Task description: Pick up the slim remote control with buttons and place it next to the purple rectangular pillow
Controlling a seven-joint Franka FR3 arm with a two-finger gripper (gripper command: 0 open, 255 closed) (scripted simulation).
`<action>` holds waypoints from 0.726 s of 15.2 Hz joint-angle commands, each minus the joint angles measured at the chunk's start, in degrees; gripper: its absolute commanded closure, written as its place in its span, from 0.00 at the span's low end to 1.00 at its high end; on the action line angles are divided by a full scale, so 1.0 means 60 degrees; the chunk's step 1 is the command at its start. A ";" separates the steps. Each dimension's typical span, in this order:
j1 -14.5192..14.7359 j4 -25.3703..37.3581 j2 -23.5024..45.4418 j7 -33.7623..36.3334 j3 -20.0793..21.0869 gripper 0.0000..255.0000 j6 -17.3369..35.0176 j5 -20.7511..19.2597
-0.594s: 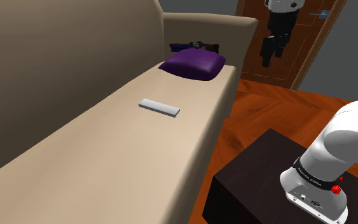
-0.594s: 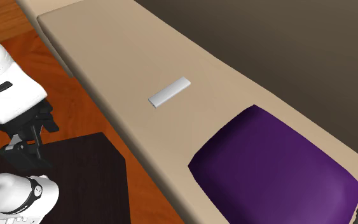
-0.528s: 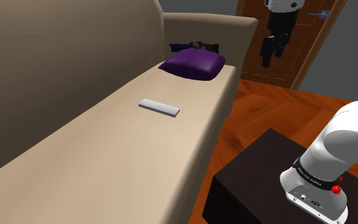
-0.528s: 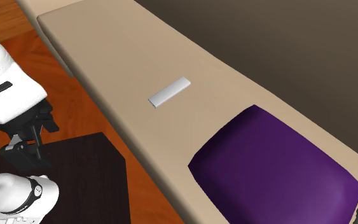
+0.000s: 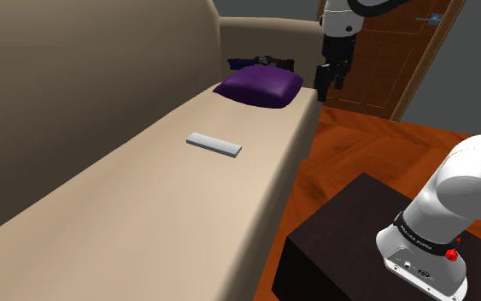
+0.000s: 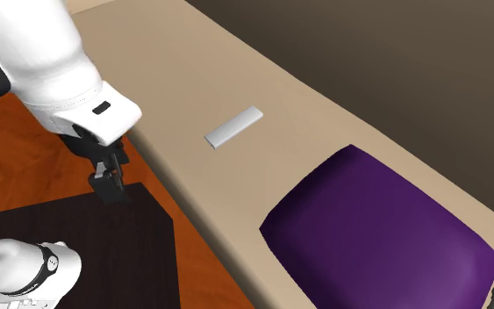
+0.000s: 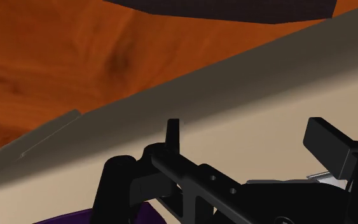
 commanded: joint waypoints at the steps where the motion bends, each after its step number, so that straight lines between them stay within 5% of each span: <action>1: 0.0078 0.0084 0.0581 0.0114 0.0127 0.00 0.0535 0.0105; 11: 0.0435 0.1385 0.3667 0.0681 0.0801 0.00 0.2471 0.0312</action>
